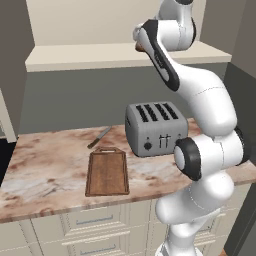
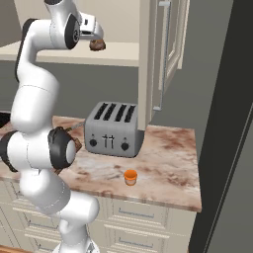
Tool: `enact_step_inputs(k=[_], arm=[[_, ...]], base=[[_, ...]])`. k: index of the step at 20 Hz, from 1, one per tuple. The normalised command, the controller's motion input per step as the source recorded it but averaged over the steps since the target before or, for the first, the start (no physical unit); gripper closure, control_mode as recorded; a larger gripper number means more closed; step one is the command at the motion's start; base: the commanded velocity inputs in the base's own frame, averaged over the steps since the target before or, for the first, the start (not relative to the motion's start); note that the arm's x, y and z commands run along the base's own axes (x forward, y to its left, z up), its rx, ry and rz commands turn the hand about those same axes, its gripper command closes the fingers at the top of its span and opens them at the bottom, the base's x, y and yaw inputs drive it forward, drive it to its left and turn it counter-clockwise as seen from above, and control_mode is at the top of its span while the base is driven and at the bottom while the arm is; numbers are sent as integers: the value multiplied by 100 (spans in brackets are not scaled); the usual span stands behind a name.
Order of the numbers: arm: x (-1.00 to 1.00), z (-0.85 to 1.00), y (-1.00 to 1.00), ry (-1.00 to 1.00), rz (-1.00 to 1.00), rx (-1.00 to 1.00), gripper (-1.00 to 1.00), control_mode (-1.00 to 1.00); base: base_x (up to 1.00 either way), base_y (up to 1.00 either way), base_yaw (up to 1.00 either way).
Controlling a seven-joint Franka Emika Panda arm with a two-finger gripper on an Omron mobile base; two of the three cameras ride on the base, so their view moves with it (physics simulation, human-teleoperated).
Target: Pick the bread, place it on the cutting board, pick the jam, place it on the counter, and close the cabinet.
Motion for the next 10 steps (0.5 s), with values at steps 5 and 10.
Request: enact_step_inputs(k=[5,10], arm=[[40,-13,-2,-1,0,0,-100,-100],[40,-7,-1,-1,0,0,-100,-100]], base=[[0,0,0],[0,0,0]])
